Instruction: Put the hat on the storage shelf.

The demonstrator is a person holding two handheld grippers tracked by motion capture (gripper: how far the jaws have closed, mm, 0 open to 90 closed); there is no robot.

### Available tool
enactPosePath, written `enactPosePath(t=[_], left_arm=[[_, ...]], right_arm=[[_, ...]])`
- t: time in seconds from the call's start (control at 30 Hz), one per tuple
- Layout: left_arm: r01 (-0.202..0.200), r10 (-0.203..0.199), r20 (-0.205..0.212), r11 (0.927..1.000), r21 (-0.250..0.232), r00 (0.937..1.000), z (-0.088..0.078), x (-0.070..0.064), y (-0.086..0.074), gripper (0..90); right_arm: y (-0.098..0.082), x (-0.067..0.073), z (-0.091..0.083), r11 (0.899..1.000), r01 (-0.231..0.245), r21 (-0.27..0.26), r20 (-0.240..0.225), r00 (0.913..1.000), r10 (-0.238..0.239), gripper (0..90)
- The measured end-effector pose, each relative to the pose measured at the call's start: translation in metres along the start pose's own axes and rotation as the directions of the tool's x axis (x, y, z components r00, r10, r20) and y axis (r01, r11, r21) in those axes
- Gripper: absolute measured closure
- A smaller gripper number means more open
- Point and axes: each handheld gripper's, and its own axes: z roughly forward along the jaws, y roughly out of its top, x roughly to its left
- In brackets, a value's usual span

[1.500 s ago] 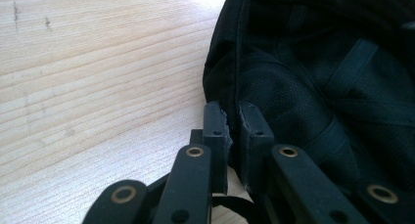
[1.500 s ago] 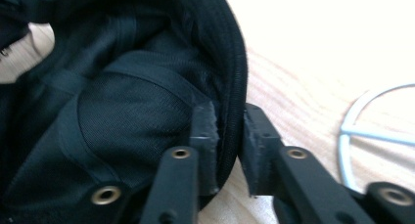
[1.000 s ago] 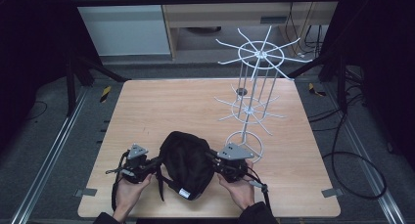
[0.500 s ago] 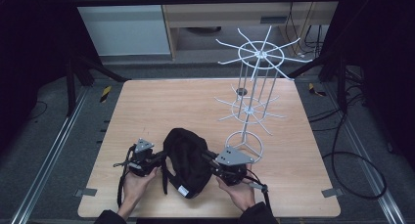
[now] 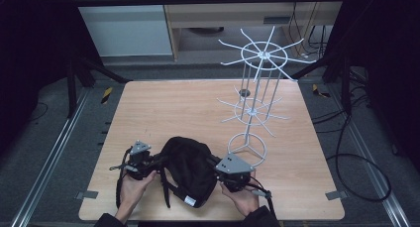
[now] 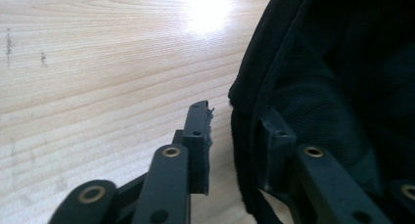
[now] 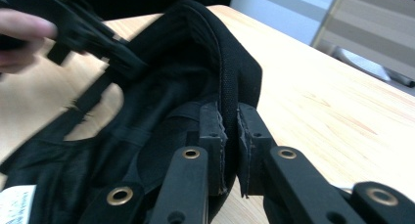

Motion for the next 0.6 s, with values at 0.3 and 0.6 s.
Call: enactPosePath(t=[0.3,0.6], left_arm=[[-0.02,0.02,0.001,0.9971,-0.074,0.9998,-0.042,-0.014,0.005,59.0],[-0.049,0.053,0.032,0.9906,-0.128,0.9981,-0.052,-0.038,0.012,56.1]], right_arm=[[-0.002,-0.001,-0.001,0.999,-0.032,-0.002,0.065,0.9973,0.032,83.6],[-0.005,-0.006,0.0,0.997,-0.08,0.01,0.077,0.9939,0.079,83.3]])
